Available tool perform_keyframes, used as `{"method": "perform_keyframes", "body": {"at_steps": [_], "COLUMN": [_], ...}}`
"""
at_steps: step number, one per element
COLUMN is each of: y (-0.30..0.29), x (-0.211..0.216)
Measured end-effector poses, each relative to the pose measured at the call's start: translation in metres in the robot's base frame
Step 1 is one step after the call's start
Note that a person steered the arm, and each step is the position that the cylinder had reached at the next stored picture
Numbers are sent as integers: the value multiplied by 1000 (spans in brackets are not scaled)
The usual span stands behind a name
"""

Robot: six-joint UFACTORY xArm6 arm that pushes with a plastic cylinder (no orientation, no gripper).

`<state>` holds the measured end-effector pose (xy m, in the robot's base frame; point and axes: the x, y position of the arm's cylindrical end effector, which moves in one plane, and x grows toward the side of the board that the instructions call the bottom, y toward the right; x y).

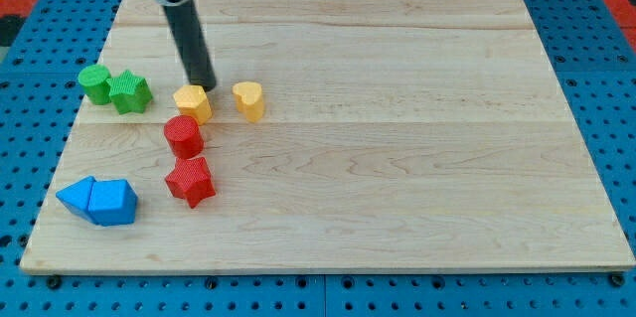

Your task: Slide yellow hexagon to center left

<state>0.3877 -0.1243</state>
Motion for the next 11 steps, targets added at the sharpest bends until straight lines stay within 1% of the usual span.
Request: {"method": "perform_keyframes", "body": {"at_steps": [1, 2, 3, 4, 5, 6, 7, 8, 9, 10, 11], "y": [33, -18, -21, -2, -24, -52, -35, -33, -82, -94, -88], "x": [5, 5, 22, 26, 38, 39, 43, 63, 60, 59, 59]}}
